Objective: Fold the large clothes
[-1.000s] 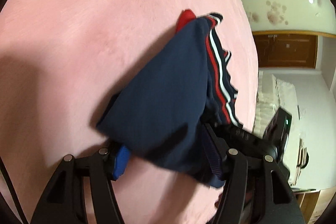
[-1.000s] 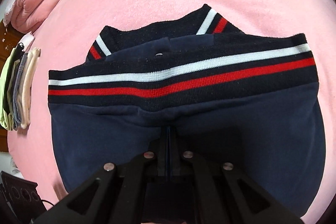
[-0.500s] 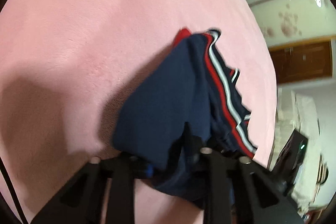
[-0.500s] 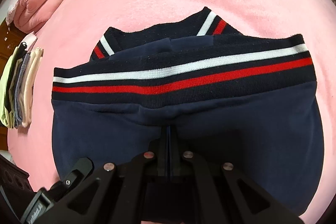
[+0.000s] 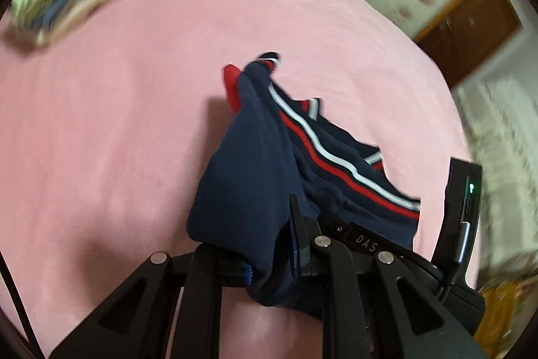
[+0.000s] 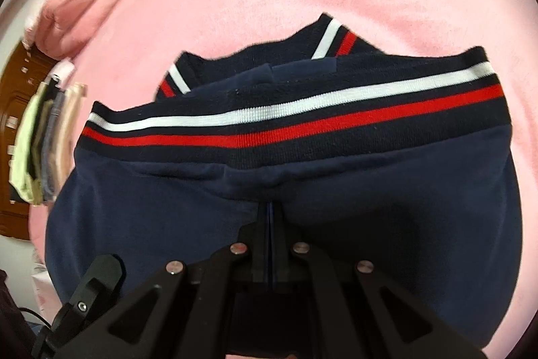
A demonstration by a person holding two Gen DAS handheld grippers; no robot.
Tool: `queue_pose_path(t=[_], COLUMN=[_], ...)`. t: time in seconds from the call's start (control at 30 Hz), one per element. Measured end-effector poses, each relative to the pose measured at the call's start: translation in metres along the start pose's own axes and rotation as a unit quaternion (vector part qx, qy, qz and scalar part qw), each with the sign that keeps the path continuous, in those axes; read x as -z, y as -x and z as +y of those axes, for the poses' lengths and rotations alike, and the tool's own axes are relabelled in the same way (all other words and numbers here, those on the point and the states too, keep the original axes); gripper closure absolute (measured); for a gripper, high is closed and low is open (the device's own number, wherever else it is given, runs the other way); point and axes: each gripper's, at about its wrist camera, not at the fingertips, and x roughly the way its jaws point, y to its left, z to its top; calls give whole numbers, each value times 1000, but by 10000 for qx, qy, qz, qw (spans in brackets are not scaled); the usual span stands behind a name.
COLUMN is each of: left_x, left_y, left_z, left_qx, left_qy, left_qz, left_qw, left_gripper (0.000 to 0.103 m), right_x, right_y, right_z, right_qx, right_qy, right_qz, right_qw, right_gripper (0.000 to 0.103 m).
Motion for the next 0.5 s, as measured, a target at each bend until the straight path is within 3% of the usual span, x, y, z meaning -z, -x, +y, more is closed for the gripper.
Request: queue_pose_path(t=[0.1,0.23,0.4,0.5], left_x=[9,25,52,66], left_y=[18,31,27,12], left_z=[-31,-77,-120,-138], left_qx=[-155,-207,-252,-487], left_qy=[-733,-1531,-2355,-2750], left_qz=[-290,-518,-590,-450], left_qw=[9968,9866,9698,9592], left_gripper=[90,90,90,89], right_x=[7,19,23,22], right_y=[16,46,93,113], right_z=[-20,-71,-114,-139], right_qx=[33,-566,-284,-279], right_qy=[-188,-718,-805,-859], right_qz=[-39,-64,-529,-735], right_qw=[9998,9958,9949,9932], right_gripper=[103,103,103,103])
